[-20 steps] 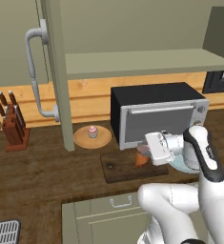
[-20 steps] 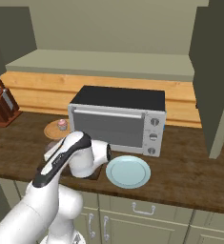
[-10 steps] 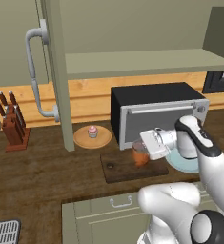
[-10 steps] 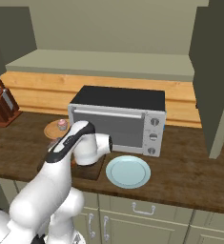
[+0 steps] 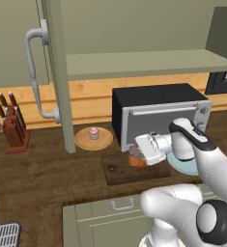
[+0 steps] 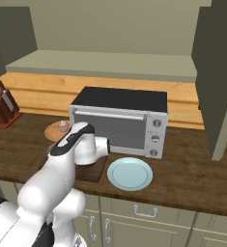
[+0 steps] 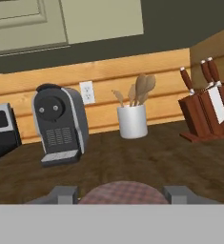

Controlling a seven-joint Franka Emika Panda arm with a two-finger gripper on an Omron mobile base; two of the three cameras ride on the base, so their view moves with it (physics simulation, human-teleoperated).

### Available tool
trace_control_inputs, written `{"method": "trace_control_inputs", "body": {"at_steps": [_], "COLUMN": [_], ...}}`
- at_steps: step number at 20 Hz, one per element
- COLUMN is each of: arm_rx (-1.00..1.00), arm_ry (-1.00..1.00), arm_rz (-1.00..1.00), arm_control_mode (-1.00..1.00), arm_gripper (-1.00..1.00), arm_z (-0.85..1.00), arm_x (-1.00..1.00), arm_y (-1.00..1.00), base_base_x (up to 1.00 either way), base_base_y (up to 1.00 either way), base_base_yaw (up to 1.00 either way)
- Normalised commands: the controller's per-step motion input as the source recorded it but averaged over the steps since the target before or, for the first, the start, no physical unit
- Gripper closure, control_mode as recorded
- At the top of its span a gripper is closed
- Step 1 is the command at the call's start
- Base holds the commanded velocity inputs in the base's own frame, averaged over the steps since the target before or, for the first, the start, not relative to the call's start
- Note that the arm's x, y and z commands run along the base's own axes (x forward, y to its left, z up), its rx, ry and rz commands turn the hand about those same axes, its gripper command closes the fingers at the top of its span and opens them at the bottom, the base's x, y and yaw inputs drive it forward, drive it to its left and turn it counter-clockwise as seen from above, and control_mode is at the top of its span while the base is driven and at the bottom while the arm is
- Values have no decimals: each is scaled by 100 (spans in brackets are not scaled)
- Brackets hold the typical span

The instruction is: From the different types of pastries on the counter, select a croissant and place it on the cutting board. Then retrieve a jar of jam from the cabinet and place it alongside the croissant on the cutting board.

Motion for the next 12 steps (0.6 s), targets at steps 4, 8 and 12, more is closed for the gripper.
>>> {"method": "trace_control_inputs", "body": {"at_steps": [4, 8, 12], "arm_rx": [0, -2, -1], "arm_ry": [-1, 0, 0], "arm_rz": [0, 0, 0], "arm_control_mode": [-100, -100, -100], "arm_gripper": [100, 100, 100], "arm_z": [-18, -35, -22], "arm_x": [19, 24, 23], "arm_y": [0, 2, 1], "base_base_x": [0, 0, 0], "base_base_y": [0, 0, 0], "base_base_yaw": [0, 0, 0]}}
